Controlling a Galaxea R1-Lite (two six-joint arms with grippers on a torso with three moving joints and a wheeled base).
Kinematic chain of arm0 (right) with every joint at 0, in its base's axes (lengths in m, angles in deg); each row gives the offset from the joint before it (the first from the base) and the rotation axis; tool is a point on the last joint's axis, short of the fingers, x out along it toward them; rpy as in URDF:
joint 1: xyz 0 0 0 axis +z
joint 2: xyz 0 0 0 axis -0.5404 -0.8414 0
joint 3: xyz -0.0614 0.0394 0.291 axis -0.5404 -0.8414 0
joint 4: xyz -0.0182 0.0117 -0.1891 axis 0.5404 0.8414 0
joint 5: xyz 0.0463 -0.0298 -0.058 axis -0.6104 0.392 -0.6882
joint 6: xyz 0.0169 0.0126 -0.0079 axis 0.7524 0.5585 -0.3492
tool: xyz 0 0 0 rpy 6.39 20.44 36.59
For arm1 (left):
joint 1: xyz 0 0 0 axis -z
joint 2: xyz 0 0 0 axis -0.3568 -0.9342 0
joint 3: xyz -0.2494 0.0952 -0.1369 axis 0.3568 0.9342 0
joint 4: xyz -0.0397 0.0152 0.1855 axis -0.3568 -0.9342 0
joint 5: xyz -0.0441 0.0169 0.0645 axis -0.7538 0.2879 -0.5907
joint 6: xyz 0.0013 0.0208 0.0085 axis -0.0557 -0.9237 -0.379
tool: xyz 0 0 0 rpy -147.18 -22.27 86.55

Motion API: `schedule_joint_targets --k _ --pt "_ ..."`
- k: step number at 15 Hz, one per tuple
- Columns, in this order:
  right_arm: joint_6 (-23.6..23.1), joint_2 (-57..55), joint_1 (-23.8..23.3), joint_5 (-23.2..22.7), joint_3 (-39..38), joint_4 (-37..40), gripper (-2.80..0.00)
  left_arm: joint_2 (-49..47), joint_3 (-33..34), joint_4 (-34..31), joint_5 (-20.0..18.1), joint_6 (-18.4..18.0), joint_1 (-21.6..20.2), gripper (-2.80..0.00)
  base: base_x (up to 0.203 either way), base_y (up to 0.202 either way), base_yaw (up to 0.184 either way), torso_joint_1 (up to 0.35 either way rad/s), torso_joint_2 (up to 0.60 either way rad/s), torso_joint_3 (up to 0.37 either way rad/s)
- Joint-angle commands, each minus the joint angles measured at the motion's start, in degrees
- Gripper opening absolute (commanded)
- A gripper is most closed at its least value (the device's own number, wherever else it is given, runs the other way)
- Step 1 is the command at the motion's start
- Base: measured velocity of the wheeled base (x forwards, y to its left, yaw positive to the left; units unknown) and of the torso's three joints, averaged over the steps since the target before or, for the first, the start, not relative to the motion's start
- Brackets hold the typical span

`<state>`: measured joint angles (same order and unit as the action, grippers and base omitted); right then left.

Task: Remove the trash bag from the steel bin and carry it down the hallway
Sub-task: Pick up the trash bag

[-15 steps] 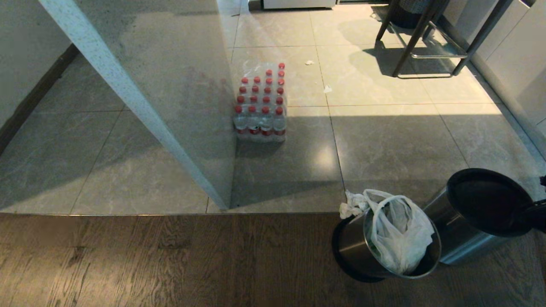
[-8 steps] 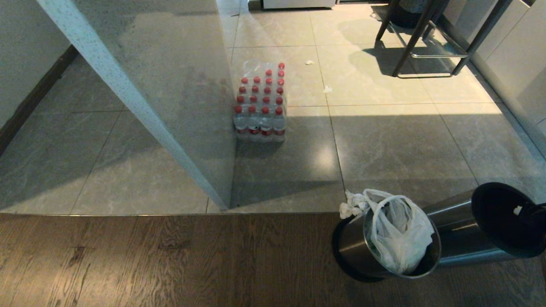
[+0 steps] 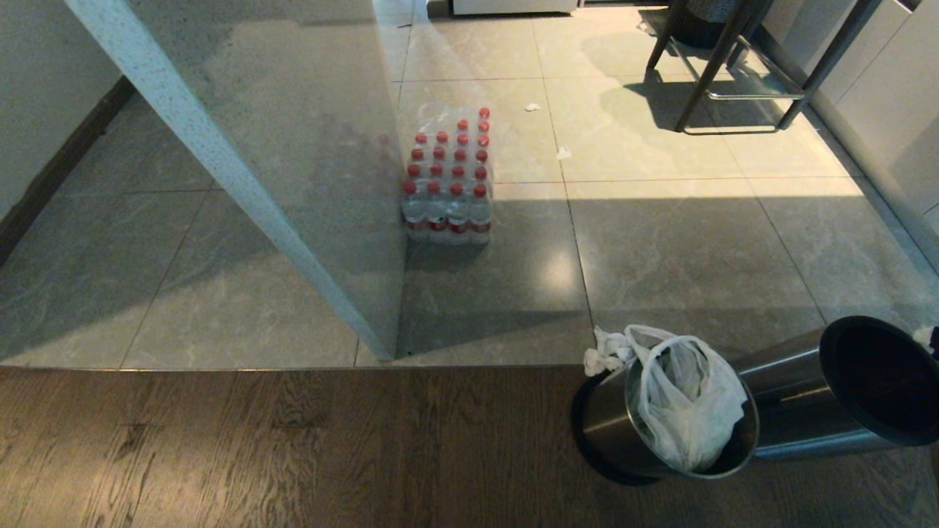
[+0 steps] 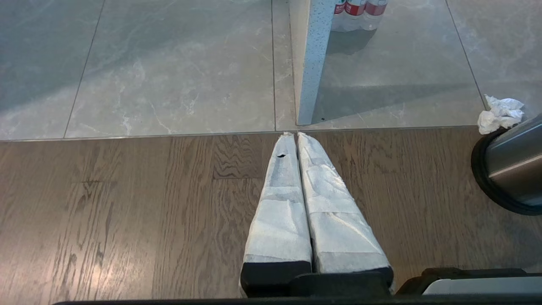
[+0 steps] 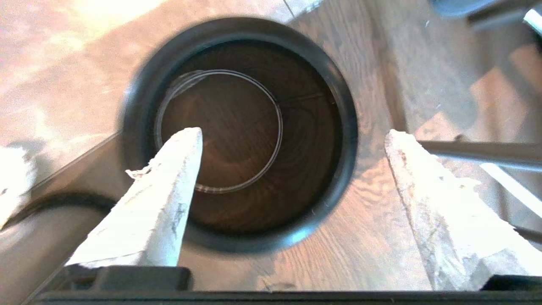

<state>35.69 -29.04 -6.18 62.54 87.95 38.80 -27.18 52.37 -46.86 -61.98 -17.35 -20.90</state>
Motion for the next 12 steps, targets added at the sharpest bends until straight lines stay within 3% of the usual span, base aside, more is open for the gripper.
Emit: schedule_joint_targets --k 1,8,12 --pt "-1.3 10.8 1.2 -0.8 -1.9 3.9 -2.80 0.0 0.0 0.0 0.1 0.0 0.0 -2.80 0.000 0.000 0.000 0.000 0.00 0.000" --pt "-12.6 24.9 12.7 -3.5 -5.6 20.7 -2.80 0.0 0.0 0.0 0.1 0.0 0.0 -2.80 0.000 0.000 0.000 0.000 0.00 0.000" --pt "-13.7 22.9 23.6 -3.3 -5.7 23.0 -2.80 0.0 0.0 0.0 0.1 0.0 0.0 -2.80 0.000 0.000 0.000 0.000 0.00 0.000"
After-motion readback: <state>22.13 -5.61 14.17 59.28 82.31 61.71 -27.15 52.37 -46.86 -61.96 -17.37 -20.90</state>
